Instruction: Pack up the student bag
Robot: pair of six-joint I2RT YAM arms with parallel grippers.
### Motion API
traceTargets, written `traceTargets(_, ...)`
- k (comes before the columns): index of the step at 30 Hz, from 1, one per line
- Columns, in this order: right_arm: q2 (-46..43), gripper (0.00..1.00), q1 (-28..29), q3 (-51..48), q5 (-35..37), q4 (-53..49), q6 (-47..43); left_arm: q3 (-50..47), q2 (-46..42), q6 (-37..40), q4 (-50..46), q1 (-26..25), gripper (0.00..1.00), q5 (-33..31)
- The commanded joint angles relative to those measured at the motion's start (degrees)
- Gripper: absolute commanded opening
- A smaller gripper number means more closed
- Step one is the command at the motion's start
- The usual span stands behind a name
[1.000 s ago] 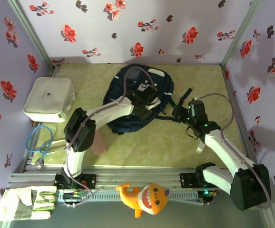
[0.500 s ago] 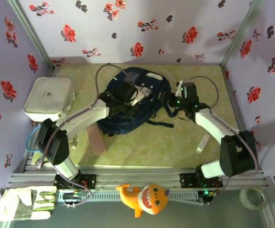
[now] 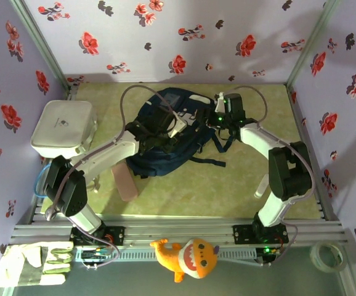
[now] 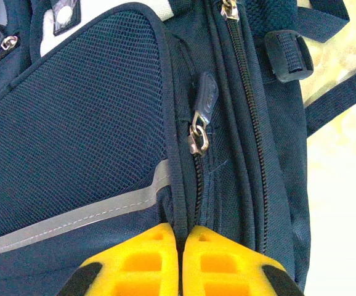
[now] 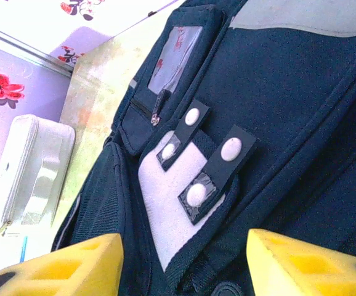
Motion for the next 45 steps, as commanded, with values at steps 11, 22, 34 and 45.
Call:
traceTargets(11, 4.1, 0.59, 0.8, 0.6, -11.8, 0.4, -7.0, -0.3, -3.1, -2.7, 6.5, 1.3, 0.00, 0.9)
traceTargets(22, -1.5, 0.54, 0.8, -7.1, -15.6, 4.5, -5.3, 1.4, -1.1, -3.2, 6.2, 1.7, 0.00, 0.9)
traceTargets(34, -4.7, 0.52, 0.9, -10.9, -11.0, 2.5, -6.1, 1.9, -0.6, -2.9, 5.5, 1.8, 0.00, 1.2)
traceTargets(45, -3.7, 0.57, 0.8, -5.5, 0.1, -2.1, -8.8, 2.0, -0.6, -2.5, 4.2, 1.8, 0.00, 1.9)
